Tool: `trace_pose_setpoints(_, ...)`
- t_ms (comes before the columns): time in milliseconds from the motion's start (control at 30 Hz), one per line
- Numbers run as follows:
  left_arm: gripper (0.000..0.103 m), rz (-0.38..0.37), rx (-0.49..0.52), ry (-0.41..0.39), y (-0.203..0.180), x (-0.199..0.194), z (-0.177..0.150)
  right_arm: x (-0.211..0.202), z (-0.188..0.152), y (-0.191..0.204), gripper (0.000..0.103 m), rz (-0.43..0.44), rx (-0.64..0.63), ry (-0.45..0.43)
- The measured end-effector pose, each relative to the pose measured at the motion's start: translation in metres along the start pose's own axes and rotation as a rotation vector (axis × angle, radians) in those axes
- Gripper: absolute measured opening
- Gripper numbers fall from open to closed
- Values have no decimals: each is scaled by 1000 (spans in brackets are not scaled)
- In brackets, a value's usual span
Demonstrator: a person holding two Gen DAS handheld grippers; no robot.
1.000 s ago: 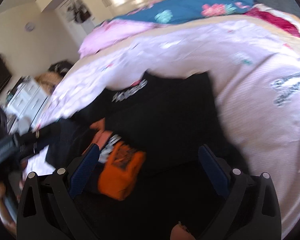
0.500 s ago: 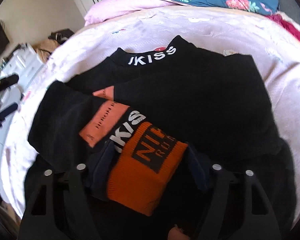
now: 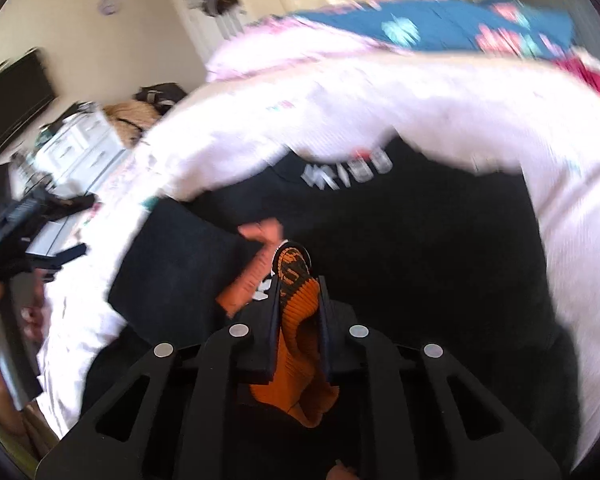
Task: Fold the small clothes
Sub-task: 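Grasp the folded orange cuffs on the shirt body with the right tool, then grasp the shirt body with the left tool while the right tool holds the cuffs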
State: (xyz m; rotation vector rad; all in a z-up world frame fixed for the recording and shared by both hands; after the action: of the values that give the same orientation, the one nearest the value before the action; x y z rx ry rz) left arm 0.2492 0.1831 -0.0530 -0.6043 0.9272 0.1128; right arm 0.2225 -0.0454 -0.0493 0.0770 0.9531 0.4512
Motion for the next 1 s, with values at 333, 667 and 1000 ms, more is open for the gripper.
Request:
trace_pose_setpoints(333, 93, 8, -8, -1, 7, 5, 2, -57, 65, 25, 14, 26, -131, -162)
trace_pose_setpoints(667, 93, 10, -5, 50, 2, 37, -8, -50, 61, -27, 14, -21, -19, -155)
trace_pose_setpoints(1000, 93, 15, 15, 116, 2, 63, -20, -43, 48, -54, 14, -75, 29, -133)
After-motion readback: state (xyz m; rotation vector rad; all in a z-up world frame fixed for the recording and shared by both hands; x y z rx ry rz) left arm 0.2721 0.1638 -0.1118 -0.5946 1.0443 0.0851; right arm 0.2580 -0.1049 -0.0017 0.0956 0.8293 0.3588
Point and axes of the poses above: each gripper's, at about its wrist camera, not at the fingertips, and x roughly the way its jaws point, y to its left, z to its top, the point moved 8 cm from there along x, roughly the way its jaws point, and after that the axes turned 7 degrees about y, right-handed, at the moved point
